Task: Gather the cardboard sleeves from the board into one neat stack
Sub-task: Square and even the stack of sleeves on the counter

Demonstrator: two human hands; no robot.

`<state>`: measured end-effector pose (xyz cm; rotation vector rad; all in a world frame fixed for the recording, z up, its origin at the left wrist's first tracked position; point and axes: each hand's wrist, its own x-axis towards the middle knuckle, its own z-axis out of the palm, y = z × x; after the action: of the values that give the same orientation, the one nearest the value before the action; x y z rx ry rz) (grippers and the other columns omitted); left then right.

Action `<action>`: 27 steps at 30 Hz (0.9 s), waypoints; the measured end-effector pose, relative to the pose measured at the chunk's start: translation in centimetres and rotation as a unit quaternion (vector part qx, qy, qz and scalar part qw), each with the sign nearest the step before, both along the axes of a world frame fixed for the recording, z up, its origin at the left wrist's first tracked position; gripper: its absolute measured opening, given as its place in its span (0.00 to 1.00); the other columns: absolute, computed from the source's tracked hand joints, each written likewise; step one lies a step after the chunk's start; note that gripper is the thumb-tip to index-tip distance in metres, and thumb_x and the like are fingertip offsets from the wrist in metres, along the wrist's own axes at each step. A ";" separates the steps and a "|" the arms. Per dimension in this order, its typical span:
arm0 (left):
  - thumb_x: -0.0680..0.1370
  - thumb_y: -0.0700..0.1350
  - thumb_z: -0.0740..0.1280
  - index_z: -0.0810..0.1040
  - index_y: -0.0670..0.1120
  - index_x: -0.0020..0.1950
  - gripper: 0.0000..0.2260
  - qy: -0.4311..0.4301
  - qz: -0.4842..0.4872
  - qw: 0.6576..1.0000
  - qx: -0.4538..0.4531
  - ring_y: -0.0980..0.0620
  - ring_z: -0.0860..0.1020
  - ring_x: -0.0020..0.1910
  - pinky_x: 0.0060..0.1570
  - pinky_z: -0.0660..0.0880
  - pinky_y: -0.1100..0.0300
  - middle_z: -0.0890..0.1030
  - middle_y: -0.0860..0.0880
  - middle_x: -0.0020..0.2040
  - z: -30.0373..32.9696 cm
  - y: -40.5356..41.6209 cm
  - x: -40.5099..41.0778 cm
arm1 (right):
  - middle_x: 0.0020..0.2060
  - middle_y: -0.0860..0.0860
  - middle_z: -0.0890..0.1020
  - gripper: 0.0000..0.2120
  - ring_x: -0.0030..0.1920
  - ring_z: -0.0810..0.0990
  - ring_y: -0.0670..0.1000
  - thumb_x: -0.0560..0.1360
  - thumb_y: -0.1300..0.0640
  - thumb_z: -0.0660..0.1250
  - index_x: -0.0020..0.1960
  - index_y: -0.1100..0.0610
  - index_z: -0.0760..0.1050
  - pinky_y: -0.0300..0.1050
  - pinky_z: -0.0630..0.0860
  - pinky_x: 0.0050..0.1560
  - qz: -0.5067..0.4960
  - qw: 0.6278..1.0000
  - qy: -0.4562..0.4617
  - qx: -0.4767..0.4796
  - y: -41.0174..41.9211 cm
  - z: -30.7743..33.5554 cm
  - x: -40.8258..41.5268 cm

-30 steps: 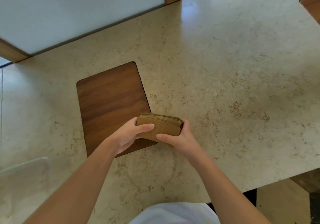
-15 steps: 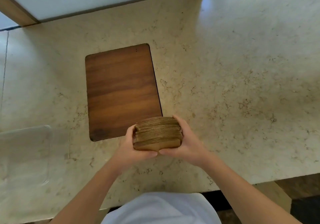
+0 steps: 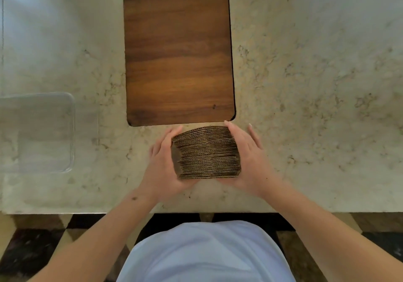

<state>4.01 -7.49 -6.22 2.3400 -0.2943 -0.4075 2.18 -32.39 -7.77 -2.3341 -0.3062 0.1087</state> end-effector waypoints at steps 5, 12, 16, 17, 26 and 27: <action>0.66 0.74 0.72 0.50 0.49 0.83 0.57 0.007 -0.005 1.000 0.017 0.46 0.62 0.80 0.78 0.56 0.42 0.62 0.49 0.81 -0.5 -0.3 -0.1 | 0.78 0.52 0.65 0.60 0.81 0.57 0.50 0.64 0.28 0.73 0.81 0.60 0.52 0.64 0.49 0.79 0.033 0.999 0.031 -0.016 -1.2 -0.1 1.0; 0.66 0.71 0.75 0.51 0.34 0.81 0.61 -0.027 -0.013 0.999 0.038 0.52 0.59 0.80 0.80 0.49 0.52 0.61 0.46 0.81 -0.7 -1.1 -0.1 | 0.81 0.53 0.59 0.65 0.82 0.47 0.49 0.65 0.24 0.69 0.82 0.62 0.42 0.63 0.41 0.80 0.071 0.993 0.069 -0.068 -1.2 0.6 2.2; 0.66 0.71 0.74 0.50 0.30 0.80 0.62 -0.034 -0.027 0.998 0.033 0.58 0.51 0.82 0.81 0.49 0.49 0.58 0.45 0.81 -0.4 -1.4 0.2 | 0.81 0.52 0.57 0.67 0.82 0.43 0.48 0.64 0.21 0.67 0.82 0.60 0.37 0.61 0.39 0.80 0.070 0.992 0.089 -0.061 -0.7 0.8 2.0; 0.66 0.71 0.74 0.50 0.30 0.80 0.62 -0.029 -0.028 0.999 0.035 0.58 0.50 0.82 0.81 0.49 0.49 0.58 0.44 0.81 -0.4 -1.4 0.2 | 0.81 0.52 0.56 0.67 0.82 0.43 0.49 0.64 0.22 0.68 0.82 0.60 0.37 0.60 0.39 0.80 0.077 0.991 0.089 -0.062 -0.7 0.8 1.9; 0.66 0.72 0.74 0.48 0.31 0.81 0.64 -0.025 -0.022 0.998 0.055 0.47 0.60 0.79 0.79 0.49 0.53 0.61 0.39 0.81 0.0 -1.2 0.6 | 0.80 0.55 0.62 0.62 0.82 0.52 0.53 0.66 0.27 0.71 0.82 0.65 0.48 0.60 0.40 0.80 0.062 0.991 0.069 -0.095 -0.9 0.2 1.5; 0.67 0.72 0.74 0.48 0.30 0.80 0.63 -0.029 -0.027 0.998 0.056 0.46 0.60 0.79 0.79 0.51 0.49 0.61 0.38 0.81 0.0 -1.3 0.6 | 0.79 0.56 0.63 0.60 0.82 0.54 0.54 0.67 0.28 0.71 0.81 0.66 0.50 0.60 0.41 0.80 0.053 0.992 0.064 -0.091 -0.7 0.2 1.4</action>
<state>4.57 -8.79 -6.20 2.4617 -0.3703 -0.3921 3.61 -33.11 -7.54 -2.4772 -0.3694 0.3490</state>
